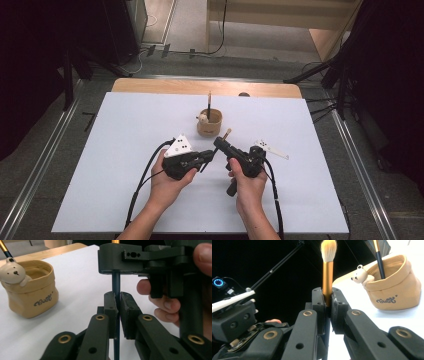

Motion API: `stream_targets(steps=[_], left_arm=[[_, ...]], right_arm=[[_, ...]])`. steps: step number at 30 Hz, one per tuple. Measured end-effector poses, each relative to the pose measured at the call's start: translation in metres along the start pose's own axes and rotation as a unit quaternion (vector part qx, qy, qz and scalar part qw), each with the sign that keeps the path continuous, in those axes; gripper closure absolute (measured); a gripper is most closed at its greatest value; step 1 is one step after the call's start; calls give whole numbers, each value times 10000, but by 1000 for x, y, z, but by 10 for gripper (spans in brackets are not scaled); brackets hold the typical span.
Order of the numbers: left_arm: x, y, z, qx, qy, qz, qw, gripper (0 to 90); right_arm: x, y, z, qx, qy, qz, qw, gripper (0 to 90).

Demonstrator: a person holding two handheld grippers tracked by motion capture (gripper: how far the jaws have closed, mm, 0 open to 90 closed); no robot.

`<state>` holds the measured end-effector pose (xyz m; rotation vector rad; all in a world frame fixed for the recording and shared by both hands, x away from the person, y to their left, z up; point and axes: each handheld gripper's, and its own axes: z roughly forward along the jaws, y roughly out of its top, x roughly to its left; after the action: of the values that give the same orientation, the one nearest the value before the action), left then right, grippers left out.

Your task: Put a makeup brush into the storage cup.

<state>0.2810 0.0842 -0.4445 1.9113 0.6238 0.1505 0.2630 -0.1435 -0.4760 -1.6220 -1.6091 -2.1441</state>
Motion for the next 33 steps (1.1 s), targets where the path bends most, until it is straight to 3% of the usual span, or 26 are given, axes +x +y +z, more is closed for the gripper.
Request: stream_targets(steps=[2, 8, 10, 14, 28, 33], left_arm=[[0, -1, -2, -83, 62, -54, 9999, 557], [3, -3, -13, -152, 270, -123, 9994, 125], [7, -6, -18, -211, 203, -82, 9995, 0], [16, -10, -31, -352, 277, -216, 9988, 0], [35, -34, -70, -450, 587, -251, 9969, 0], [41, -44, -87, -598, 653, -311, 9956, 0]], right_arm=[[0, 1, 0, -24, -68, -63, 10000, 848], [1, 4, 0, -35, -226, -357, 9991, 848], [2, 5, 1, -39, -263, -447, 9986, 848], [4, 5, 2, -20, -314, -624, 9976, 848], [4, 8, 1, -74, -511, -1070, 9929, 848], [5, 10, 1, -72, -542, -1196, 9913, 848]])
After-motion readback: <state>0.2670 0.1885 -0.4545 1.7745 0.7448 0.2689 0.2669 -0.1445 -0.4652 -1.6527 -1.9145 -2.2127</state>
